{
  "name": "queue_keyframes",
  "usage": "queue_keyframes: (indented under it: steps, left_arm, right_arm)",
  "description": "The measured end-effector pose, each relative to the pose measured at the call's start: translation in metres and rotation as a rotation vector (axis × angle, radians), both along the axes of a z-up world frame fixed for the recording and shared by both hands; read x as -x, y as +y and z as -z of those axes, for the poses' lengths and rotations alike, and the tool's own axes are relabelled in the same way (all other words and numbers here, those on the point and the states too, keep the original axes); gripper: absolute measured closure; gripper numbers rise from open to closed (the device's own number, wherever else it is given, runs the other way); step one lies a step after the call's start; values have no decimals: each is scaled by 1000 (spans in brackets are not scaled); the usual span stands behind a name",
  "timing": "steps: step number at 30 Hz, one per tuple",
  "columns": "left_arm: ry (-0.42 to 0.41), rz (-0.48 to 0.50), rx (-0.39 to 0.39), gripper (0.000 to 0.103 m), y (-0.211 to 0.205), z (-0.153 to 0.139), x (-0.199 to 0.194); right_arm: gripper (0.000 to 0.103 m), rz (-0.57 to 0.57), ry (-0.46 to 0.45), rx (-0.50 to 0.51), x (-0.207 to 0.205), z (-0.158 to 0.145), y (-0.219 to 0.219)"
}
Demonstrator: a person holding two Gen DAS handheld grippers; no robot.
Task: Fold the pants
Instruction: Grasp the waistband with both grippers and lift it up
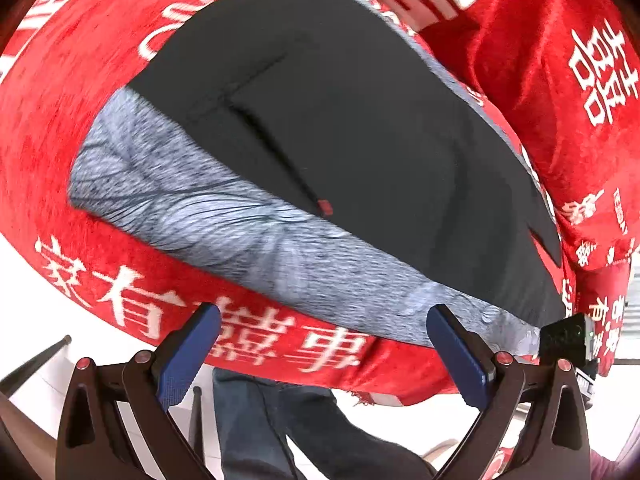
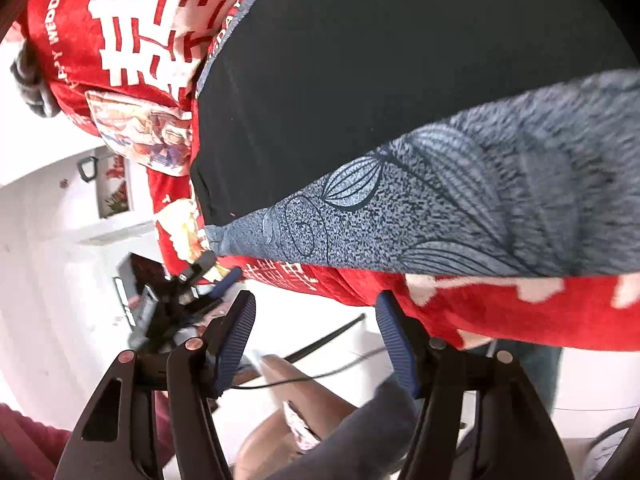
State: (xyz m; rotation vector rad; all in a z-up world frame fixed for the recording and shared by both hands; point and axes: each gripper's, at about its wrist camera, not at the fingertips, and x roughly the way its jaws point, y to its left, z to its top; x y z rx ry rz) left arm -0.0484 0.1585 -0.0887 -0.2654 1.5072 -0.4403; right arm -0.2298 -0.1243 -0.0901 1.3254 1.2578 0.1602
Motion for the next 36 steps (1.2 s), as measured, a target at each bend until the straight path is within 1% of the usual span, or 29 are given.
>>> queue_keyframes:
  steps: [2,5,7,10,12,14,15,16,17,18,19,20,21,23,25,28,31,33,34,36]
  left_arm:
    - [11,-40,24,0,6,8,-5]
    - [44,-140,97,0,15,19,-14]
    - [43,-200,133,0,18,19,-18]
    - [40,-230,170,0,19,17,-23]
    - [52,-245,168,1,20,17,-25]
    - [51,-254,138,9,19,18,-27]
    - [47,-254,111,18,17,16,-26]
    - [46,-252,76,30,16,15,-26]
    - [46,-256,50,38,18,14,-26]
    - [49,-260,37,59,23,14,-27]
    - [55,-264,34,72,29,14,-28]
    - [67,-269,50,73,32,14,-29]
    - [69,-274,50,76,35,12,-29]
    - [41,-241,11,77,30,-2,-30]
    - [-1,-217,-6,77,21,-26,-34]
    - [-67,-213,15,77,12,-65,-43]
    - [-139,-183,30,77,-6,-96,-64]
    - [-172,-158,50,77,-21,-107,-87]
    - [-185,-147,59,77,-33,-108,-103]
    - [-221,-113,72,77,-50,-108,-133]
  right_arm:
    - [36,24,-4,-34,-4,11,3]
    - [36,54,2,-53,-15,22,6]
    - [36,89,-24,-67,-21,21,3]
    - [36,146,-71,-85,-22,16,-2]
    - [36,148,-56,-91,-21,20,-1]
    - [36,136,-28,-91,-17,25,0]
    - [38,144,-21,-93,-16,25,0]
    - [42,155,-13,-91,-16,24,-1]
    - [58,169,-6,-86,-16,22,-3]
    - [83,186,2,-80,-15,20,-7]
    - [94,207,20,-58,-14,16,-12]
    - [96,221,22,-40,-15,11,-15]
    - [96,218,19,-26,-16,6,-17]
    - [96,140,-5,56,-27,-15,-15]
    - [96,68,-42,126,-37,-39,-16]
    - [96,6,-102,174,-51,-72,-29]
    - [96,-51,-158,219,-74,-101,-48]
    - [96,-72,-185,247,-93,-113,-62]
    - [96,-78,-203,271,-109,-121,-71]
    - [96,-86,-214,302,-133,-126,-86]
